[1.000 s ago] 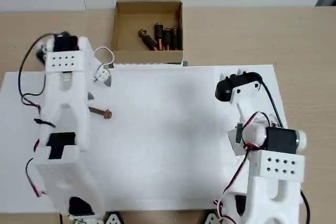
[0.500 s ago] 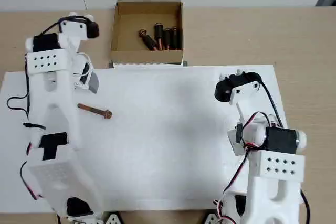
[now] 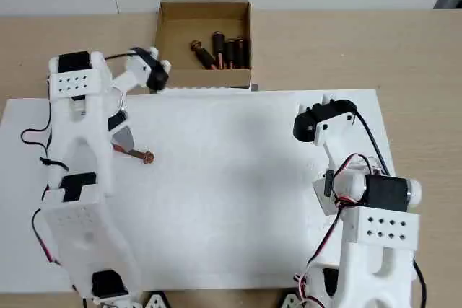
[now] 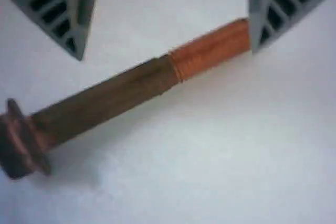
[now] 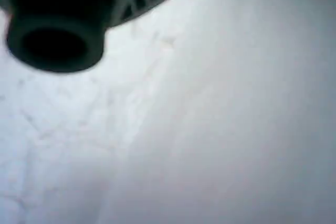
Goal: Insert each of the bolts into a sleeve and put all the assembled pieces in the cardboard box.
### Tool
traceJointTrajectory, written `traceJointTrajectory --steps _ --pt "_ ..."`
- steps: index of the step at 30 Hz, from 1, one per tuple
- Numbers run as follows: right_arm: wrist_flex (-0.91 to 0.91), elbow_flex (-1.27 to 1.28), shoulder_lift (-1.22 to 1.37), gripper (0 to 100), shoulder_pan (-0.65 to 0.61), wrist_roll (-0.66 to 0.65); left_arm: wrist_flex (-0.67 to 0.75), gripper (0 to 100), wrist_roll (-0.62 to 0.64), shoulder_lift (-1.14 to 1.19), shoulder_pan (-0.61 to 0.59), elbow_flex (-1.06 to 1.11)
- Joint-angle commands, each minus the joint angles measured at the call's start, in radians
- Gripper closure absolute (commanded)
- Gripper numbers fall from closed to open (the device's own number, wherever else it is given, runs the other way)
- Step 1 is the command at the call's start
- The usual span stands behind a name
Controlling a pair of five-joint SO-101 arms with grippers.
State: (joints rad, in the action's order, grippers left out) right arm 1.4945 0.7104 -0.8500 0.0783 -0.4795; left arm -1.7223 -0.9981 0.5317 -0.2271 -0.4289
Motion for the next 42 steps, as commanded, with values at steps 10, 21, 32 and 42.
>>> traceJointTrajectory --steps 10,21,32,42 --pt "0.002 -0.008 -0.013 99.2 0.001 -0.009 -0.031 81 -0.201 -0.009 0.054 -0.041" --pt "0.002 -0.008 -0.015 99.2 0.001 -0.011 -0.031 81 -0.292 0.0 0.08 0.036" --pt "-0.007 -0.011 -0.012 99.2 -0.001 -0.011 -0.029 81 -0.333 0.083 0.092 0.033" --pt "-0.007 -0.012 -0.012 99.2 -0.001 -0.012 0.014 88 -0.338 0.132 0.104 0.031"
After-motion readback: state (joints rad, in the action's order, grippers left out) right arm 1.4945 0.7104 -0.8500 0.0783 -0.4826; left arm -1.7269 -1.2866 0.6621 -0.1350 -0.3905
